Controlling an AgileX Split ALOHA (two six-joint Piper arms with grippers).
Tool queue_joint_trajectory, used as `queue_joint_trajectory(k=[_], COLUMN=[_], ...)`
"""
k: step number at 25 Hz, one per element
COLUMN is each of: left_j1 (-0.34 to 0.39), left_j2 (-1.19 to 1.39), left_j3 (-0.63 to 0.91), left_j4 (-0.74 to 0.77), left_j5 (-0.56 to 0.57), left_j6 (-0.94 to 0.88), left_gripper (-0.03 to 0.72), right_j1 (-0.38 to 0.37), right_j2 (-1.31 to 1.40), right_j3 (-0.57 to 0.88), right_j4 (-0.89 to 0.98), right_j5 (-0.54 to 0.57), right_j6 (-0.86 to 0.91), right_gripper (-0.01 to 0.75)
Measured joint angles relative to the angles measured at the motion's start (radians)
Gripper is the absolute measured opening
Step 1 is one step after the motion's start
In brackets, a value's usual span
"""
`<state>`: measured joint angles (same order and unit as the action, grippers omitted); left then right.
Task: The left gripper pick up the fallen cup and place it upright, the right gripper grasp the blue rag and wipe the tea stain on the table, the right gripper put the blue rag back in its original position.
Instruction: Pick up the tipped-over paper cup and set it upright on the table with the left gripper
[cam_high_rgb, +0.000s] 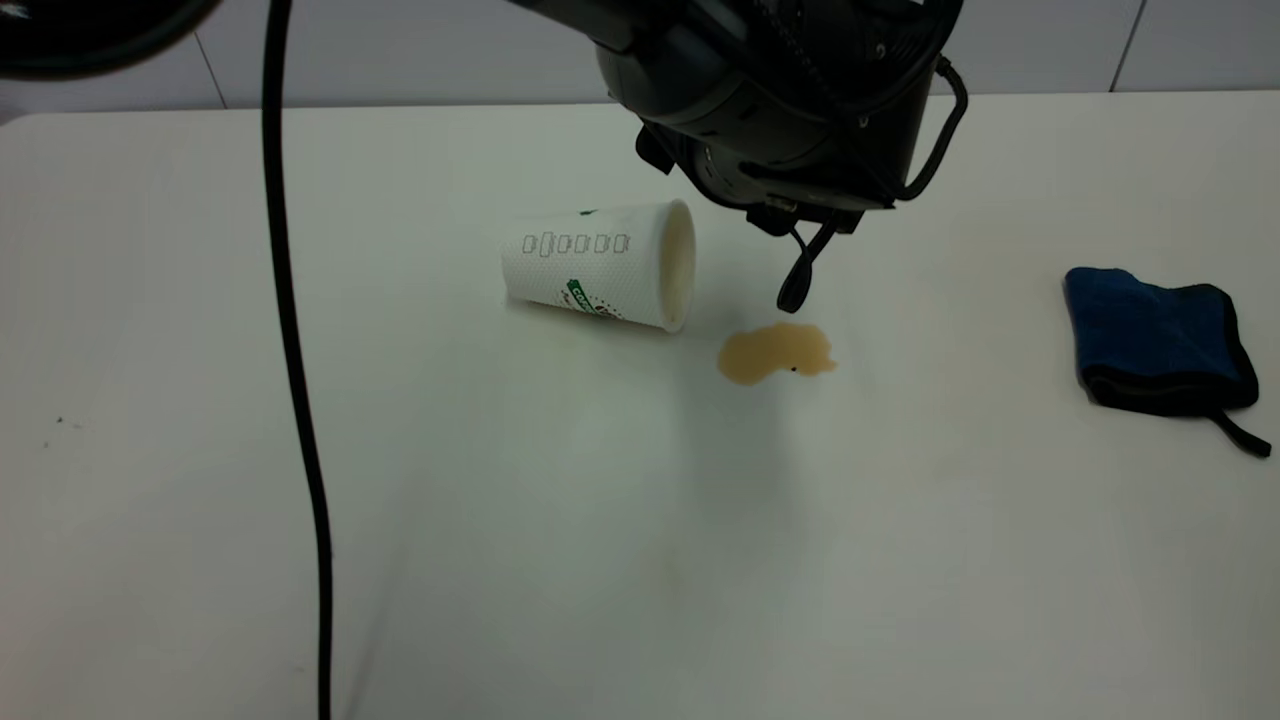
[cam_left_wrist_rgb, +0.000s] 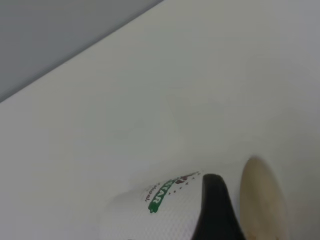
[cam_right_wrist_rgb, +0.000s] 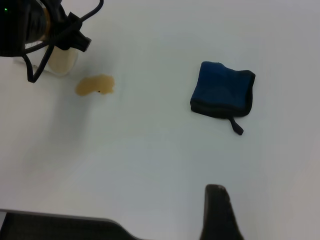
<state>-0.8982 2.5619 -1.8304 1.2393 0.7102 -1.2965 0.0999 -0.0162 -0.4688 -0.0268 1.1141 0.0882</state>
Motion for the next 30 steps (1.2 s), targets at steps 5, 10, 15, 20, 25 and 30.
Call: queue_joint_trajectory(k=[5, 10, 15, 20, 25, 30], left_j1=[0.002, 0.003, 0.010, 0.015, 0.015, 0.025], left_j2=[0.007, 0.007, 0.007, 0.011, 0.017, 0.028], left_j3=[-0.002, -0.002, -0.002, -0.003, -0.003, -0.003], left_j4=[-0.018, -0.018, -0.026, -0.038, -0.029, -0.028], left_j5=[-0.014, 0.019, 0.088, 0.035, 0.004, 0.011], left_j6=[-0.006, -0.011, -0.050, -0.047, -0.073, -0.096], left_gripper=[0.553, 0.578, 0.585, 0.585, 0.585, 0.585], right_j1=[0.000, 0.000, 0.000, 0.000, 0.000, 0.000], right_j2=[0.000, 0.000, 0.000, 0.000, 0.000, 0.000], right_j3=[0.000, 0.000, 0.000, 0.000, 0.000, 0.000], right_j4=[0.000, 0.000, 0.000, 0.000, 0.000, 0.000], right_j5=[0.000, 0.000, 0.000, 0.000, 0.000, 0.000], right_j6=[0.000, 0.000, 0.000, 0.000, 0.000, 0.000], right_gripper=[0.533, 0.533, 0.533, 0.533, 0.533, 0.533])
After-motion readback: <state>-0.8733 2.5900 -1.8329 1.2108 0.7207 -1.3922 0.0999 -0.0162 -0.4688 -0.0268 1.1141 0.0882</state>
